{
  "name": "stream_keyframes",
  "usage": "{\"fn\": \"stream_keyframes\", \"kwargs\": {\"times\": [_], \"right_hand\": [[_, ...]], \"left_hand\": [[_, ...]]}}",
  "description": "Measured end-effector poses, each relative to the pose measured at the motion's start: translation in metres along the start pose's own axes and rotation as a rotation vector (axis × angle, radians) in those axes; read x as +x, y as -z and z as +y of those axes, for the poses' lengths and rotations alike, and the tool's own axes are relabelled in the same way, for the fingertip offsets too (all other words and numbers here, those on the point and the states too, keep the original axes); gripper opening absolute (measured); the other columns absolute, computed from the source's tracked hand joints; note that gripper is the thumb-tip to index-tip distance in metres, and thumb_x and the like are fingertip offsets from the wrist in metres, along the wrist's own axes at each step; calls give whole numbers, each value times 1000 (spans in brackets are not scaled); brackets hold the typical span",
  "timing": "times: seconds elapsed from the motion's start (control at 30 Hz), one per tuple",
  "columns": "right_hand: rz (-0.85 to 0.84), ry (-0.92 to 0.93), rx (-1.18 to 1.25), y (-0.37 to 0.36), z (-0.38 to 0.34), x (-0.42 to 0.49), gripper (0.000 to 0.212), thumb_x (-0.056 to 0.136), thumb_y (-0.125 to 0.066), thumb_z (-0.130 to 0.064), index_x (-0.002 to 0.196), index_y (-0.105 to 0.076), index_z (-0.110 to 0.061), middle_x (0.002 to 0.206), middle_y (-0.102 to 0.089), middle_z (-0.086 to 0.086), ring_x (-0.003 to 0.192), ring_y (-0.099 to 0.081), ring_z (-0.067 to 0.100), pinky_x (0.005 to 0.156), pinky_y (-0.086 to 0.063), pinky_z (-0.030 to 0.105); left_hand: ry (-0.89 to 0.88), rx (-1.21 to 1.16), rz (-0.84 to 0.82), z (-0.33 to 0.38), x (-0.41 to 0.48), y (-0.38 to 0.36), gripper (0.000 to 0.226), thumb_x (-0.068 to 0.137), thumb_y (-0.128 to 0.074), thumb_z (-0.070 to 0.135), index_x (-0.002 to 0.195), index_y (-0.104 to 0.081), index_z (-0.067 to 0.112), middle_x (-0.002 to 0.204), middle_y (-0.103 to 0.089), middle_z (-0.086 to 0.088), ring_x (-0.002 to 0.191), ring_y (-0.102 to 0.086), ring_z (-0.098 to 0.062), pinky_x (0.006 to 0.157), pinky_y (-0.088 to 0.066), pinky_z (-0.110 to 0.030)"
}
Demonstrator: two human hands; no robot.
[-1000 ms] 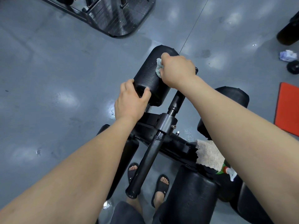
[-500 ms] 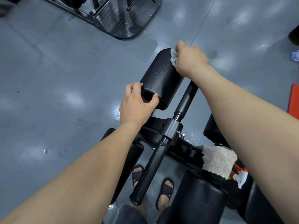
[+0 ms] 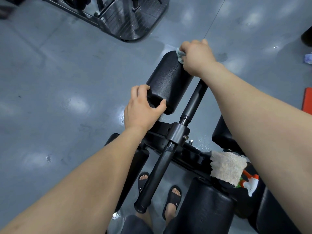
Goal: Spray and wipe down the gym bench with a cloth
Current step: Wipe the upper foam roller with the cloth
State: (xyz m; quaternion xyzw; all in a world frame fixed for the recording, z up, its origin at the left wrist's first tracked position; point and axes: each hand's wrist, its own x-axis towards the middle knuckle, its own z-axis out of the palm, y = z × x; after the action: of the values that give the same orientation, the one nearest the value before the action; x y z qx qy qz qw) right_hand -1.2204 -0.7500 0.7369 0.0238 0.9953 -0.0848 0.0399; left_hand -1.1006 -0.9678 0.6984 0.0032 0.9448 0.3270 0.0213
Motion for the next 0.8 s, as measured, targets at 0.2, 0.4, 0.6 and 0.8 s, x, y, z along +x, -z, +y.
{"fn": "stream_keyframes", "kwargs": {"times": [0.2,0.4,0.6,0.8], "right_hand": [[-70,76,-3,2,-11,-14,28,86,-52,-14,108,-62,-26,107,-62,9,106,-52,39,96,-45,45],[-118,156,-4,-1,-17,-27,19,89,-52,-16,103,-58,-27,96,-46,-1,107,-51,37,94,-44,41],[-163,243,29,1,-29,-49,14,90,-52,-17,91,-46,-30,91,-49,-1,99,-47,32,94,-45,44],[-117,333,0,-1,-41,-75,10,93,-51,-21,100,-58,-22,91,-48,-2,99,-47,29,80,-35,36]], "left_hand": [[60,-2,-10,-1,1,-3,79,79,-66,65,142,-39,25,138,-40,9,113,-59,-21,91,-46,-36],[139,23,-44,0,5,-4,78,90,-48,63,154,-34,20,150,-36,4,124,-55,-24,101,-43,-43],[144,25,-39,2,6,-3,62,95,-46,55,146,-44,20,143,-49,1,127,-50,-22,96,-39,-37],[143,-7,-34,0,5,-4,63,90,-51,59,143,-45,27,142,-46,8,117,-55,-20,89,-40,-34]]}}
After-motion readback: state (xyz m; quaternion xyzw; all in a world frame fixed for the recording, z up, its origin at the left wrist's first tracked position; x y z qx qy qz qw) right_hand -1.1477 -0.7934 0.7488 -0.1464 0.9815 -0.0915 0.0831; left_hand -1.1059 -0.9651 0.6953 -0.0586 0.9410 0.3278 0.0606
